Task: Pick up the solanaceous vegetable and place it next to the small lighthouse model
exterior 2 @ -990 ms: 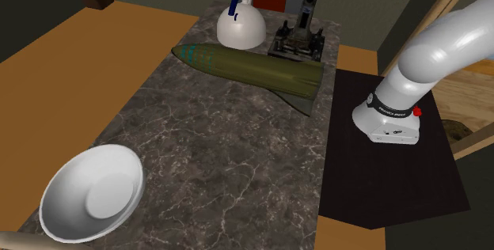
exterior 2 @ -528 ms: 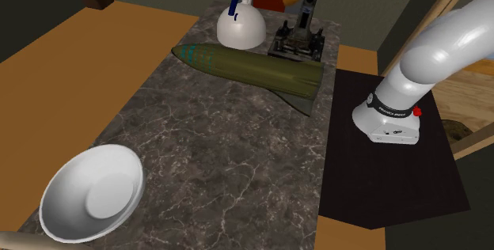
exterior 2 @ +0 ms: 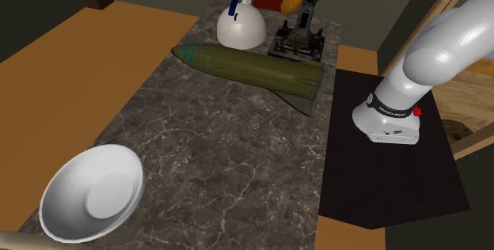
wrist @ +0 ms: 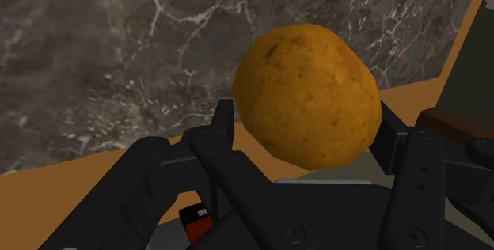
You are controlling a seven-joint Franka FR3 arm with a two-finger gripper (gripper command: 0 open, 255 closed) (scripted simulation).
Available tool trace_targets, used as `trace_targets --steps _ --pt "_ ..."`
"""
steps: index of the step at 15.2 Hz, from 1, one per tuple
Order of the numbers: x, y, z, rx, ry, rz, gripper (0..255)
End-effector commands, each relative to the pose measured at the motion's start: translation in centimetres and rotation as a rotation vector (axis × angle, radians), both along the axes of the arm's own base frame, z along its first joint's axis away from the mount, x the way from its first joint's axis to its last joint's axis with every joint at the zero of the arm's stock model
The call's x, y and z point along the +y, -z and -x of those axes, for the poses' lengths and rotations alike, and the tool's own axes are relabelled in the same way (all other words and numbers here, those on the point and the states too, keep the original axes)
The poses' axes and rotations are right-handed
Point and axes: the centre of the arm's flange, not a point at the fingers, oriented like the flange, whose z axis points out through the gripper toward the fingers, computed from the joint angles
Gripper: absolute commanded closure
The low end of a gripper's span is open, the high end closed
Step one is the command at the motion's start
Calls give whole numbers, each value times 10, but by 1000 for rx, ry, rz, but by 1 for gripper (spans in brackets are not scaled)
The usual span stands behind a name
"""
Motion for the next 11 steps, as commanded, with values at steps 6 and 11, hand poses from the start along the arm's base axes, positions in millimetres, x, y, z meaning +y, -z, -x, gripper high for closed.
trace_targets --steps 6,11 --pt "1 38 0 0 0 1 255" --pt "1 58 0 0 0 1 255"
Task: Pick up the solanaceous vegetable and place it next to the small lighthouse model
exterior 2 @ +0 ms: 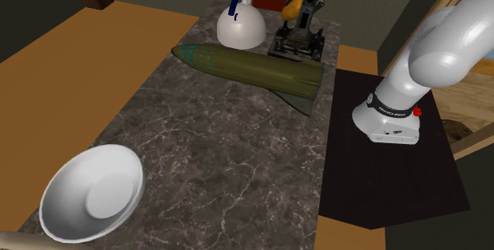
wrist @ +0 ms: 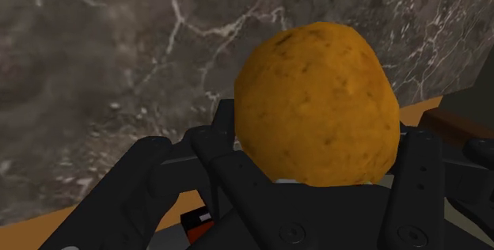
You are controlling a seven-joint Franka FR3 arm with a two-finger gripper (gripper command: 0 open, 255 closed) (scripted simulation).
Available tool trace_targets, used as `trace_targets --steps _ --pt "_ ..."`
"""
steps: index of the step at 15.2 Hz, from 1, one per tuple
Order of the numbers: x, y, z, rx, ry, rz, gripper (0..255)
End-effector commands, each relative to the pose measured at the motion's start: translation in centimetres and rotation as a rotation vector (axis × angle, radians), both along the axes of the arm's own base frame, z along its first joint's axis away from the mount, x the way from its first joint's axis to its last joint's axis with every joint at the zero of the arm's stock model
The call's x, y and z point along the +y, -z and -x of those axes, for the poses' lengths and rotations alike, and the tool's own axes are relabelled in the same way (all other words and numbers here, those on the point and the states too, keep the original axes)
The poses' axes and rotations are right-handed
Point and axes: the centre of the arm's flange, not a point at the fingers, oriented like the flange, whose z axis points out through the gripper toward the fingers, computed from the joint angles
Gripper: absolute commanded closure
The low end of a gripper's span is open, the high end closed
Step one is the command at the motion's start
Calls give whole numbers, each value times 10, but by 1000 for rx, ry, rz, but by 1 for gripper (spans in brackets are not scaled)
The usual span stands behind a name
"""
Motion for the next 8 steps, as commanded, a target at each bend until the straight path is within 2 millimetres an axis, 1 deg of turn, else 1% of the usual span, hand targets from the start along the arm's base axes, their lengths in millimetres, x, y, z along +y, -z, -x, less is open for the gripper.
trace_targets --steps 1,6,7,8 --pt "2 6 0 7 -2 -4 255" --pt "2 6 0 7 -2 -4 255" --pt "2 8 1 7 -2 -4 0" --pt "2 8 1 7 -2 -4 0"
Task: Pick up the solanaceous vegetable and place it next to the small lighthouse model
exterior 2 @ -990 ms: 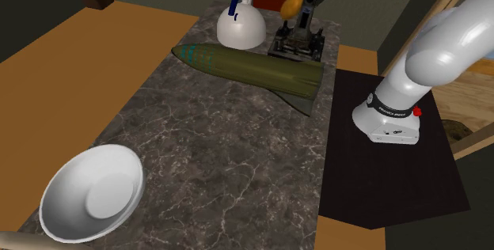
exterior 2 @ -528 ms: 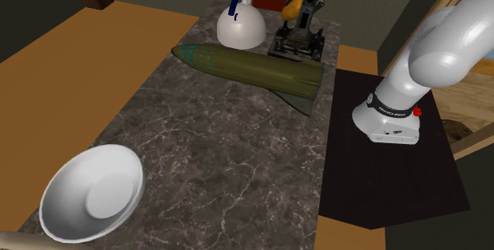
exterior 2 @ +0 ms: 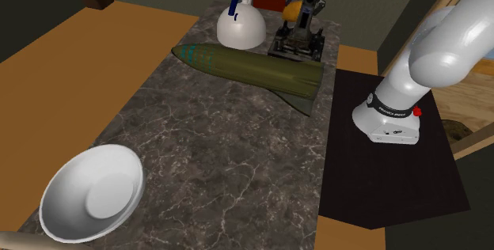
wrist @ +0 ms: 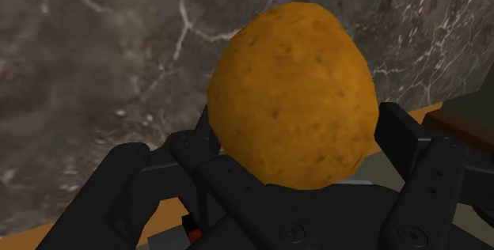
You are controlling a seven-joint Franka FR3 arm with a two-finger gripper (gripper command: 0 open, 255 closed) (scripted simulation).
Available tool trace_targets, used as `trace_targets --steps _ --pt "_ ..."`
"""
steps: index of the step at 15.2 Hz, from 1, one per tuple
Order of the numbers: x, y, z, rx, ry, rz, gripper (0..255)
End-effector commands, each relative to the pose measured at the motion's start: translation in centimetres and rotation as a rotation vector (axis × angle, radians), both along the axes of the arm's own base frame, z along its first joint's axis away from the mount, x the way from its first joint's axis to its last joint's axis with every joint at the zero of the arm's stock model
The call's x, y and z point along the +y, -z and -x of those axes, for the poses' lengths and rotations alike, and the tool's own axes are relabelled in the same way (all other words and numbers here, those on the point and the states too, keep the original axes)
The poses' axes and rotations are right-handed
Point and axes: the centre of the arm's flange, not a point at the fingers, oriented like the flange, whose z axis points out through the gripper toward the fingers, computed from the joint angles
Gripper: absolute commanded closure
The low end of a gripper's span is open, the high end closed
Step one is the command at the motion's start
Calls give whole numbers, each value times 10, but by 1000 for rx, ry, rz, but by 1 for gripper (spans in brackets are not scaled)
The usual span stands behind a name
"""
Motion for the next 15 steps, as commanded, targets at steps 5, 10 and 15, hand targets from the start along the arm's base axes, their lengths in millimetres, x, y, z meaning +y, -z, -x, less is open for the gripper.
trace_targets --steps 5,10,15 --pt "2 -11 7 2 0 -1 0" --pt "5 -42 27 2 0 -1 0" --pt "5 -42 27 2 0 -1 0"
